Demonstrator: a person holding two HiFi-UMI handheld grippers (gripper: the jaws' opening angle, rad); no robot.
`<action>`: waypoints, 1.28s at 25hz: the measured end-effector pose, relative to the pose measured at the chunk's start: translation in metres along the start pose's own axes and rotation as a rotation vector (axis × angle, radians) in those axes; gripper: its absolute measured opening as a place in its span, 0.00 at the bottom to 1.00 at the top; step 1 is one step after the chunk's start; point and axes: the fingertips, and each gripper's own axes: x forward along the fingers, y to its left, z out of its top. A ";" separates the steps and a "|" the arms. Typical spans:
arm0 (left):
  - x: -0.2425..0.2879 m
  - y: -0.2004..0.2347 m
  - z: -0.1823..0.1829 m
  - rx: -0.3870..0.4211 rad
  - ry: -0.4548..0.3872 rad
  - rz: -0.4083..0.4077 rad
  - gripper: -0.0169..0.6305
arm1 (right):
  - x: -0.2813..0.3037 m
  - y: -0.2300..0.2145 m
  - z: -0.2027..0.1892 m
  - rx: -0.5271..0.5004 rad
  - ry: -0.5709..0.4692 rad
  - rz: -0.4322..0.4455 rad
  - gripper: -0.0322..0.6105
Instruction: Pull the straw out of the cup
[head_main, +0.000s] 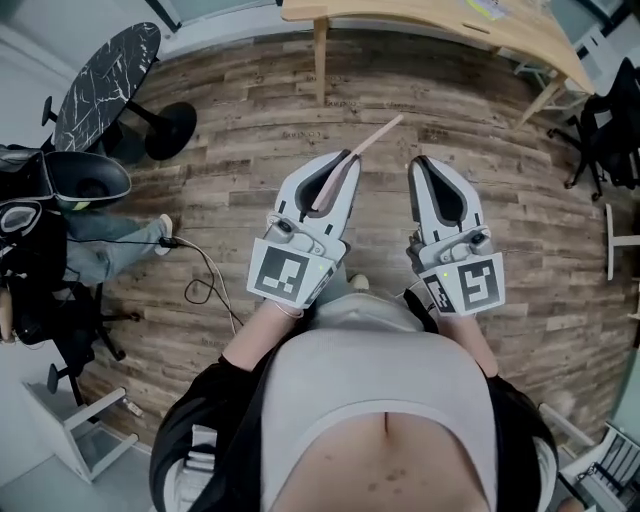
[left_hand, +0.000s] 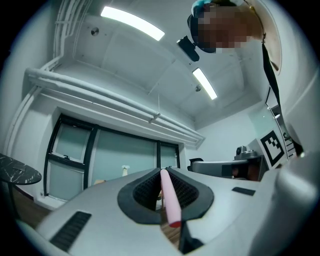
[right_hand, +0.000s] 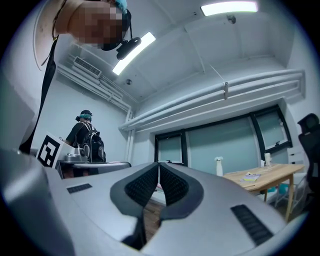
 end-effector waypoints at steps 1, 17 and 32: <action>-0.002 -0.009 -0.002 -0.006 0.017 0.001 0.08 | -0.006 -0.002 -0.001 0.005 0.006 0.003 0.10; 0.000 -0.023 0.002 0.005 0.044 -0.001 0.08 | -0.025 -0.015 0.006 0.032 -0.005 -0.045 0.10; -0.012 -0.001 -0.001 -0.038 0.033 -0.046 0.08 | -0.007 0.016 -0.001 0.028 0.023 -0.055 0.10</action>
